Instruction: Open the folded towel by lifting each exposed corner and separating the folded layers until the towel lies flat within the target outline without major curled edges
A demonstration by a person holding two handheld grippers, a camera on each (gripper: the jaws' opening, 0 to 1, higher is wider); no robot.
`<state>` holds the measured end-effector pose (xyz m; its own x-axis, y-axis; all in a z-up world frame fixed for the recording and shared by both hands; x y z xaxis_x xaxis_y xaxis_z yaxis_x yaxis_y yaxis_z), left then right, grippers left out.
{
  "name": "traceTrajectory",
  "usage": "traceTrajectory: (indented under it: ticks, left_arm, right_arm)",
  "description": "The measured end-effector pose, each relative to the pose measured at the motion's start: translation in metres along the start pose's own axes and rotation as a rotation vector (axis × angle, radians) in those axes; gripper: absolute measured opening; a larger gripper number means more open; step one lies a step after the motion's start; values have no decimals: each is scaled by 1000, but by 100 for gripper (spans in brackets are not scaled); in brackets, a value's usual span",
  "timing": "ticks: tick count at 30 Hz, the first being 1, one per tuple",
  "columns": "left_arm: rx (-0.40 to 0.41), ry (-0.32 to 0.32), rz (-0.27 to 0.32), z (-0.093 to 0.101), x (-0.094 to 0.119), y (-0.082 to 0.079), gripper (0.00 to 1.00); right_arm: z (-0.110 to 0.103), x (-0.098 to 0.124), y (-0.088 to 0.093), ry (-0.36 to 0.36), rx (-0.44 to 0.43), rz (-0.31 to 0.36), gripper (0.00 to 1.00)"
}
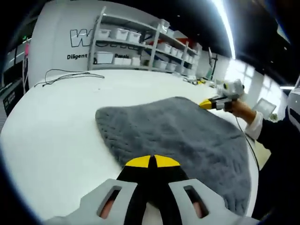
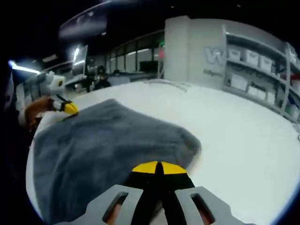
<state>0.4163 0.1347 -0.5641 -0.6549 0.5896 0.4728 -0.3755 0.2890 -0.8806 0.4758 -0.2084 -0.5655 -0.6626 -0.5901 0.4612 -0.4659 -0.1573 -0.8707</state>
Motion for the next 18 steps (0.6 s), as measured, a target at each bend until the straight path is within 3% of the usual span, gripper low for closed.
traceTrajectory:
  ticks: [7,18]
  left_arm:
    - [-12,-33,-12,-7,-4,5,1]
    - [-36,-66,-33,-11,-8,10,1]
  right_arm:
    - [-4,5,10,5,-38,4,0]
    - [10,7,16,20,-54,6,0]
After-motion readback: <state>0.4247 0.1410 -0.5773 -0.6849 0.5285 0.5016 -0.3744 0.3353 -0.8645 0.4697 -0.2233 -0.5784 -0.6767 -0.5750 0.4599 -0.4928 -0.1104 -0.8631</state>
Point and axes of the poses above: the point that each gripper's makers call its tool centre point, and the gripper's own axes: x roughly backward along the fingers, z roughly to its right, y roughly out of its underside, the point moved 4 cm from there along x, roughly backward along the fingers, and after that the axes turned 11 degrees about -x, right-handed, at the moved point
